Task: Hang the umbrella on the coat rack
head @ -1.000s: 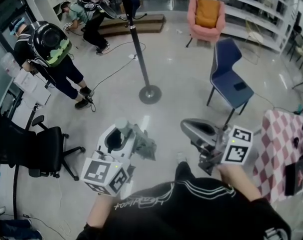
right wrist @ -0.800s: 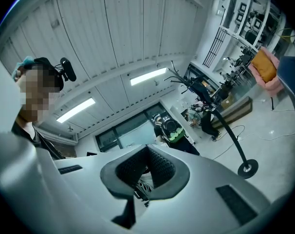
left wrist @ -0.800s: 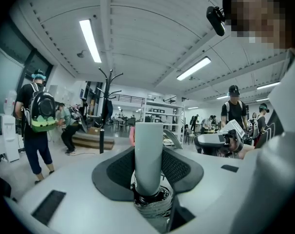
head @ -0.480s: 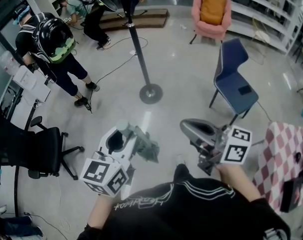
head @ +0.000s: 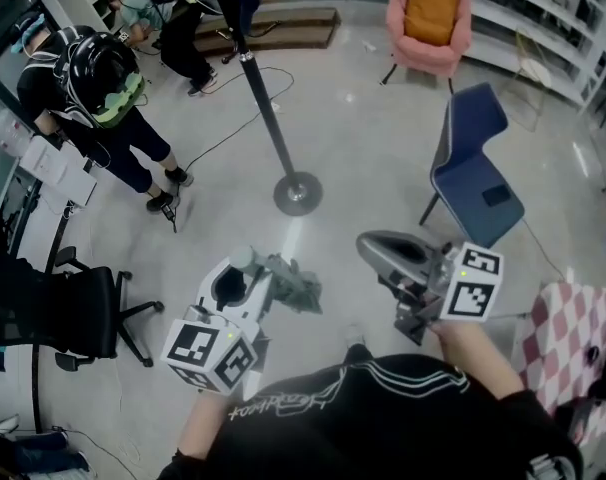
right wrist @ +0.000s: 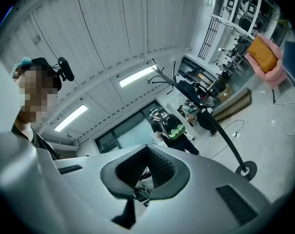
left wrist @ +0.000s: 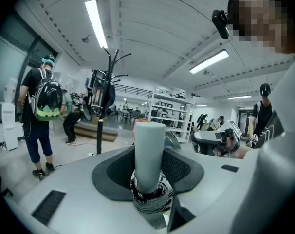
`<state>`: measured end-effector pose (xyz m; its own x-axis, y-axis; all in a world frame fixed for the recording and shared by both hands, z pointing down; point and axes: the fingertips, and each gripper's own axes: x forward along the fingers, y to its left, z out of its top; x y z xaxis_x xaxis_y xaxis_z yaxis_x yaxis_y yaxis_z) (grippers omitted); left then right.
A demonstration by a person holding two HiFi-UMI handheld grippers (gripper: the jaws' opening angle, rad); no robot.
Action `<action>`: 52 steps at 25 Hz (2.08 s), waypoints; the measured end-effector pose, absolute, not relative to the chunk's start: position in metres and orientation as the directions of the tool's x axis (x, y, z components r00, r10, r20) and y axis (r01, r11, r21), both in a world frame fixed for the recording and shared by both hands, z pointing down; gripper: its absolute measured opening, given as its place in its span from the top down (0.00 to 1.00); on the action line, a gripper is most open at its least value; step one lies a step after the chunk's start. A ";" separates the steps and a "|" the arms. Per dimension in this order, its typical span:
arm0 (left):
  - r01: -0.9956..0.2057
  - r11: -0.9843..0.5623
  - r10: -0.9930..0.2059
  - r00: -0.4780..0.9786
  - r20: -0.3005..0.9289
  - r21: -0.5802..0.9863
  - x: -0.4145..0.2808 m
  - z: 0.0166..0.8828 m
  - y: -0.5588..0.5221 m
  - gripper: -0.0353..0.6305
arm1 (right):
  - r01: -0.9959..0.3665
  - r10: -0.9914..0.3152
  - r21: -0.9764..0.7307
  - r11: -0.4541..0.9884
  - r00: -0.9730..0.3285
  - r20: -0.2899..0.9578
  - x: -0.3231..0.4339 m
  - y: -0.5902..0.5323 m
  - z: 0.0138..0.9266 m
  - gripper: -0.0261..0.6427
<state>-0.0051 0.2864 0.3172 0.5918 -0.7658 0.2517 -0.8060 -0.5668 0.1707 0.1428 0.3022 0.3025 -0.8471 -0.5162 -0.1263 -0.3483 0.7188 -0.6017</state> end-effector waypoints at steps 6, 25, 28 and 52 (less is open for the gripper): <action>-0.815 -0.552 -0.777 0.580 0.246 0.178 0.028 0.302 0.232 0.71 | -0.330 -0.498 -0.603 0.727 -0.857 -0.132 0.175 0.247 0.289 0.94; -0.856 -0.493 -0.830 0.517 0.210 0.158 -0.024 0.297 0.157 0.71 | -0.297 -0.441 -0.588 0.752 -0.890 -0.115 0.136 0.170 0.306 0.94; -0.855 -0.489 -0.827 0.517 0.222 0.173 -0.037 0.311 0.132 0.71 | -0.306 -0.448 -0.599 0.740 -0.889 -0.099 0.125 0.146 0.315 0.94; -0.825 -0.503 -0.814 0.552 0.179 0.259 -0.135 0.339 -0.071 0.71 | -0.356 -0.477 -0.578 0.734 -0.876 -0.067 0.019 -0.039 0.331 0.94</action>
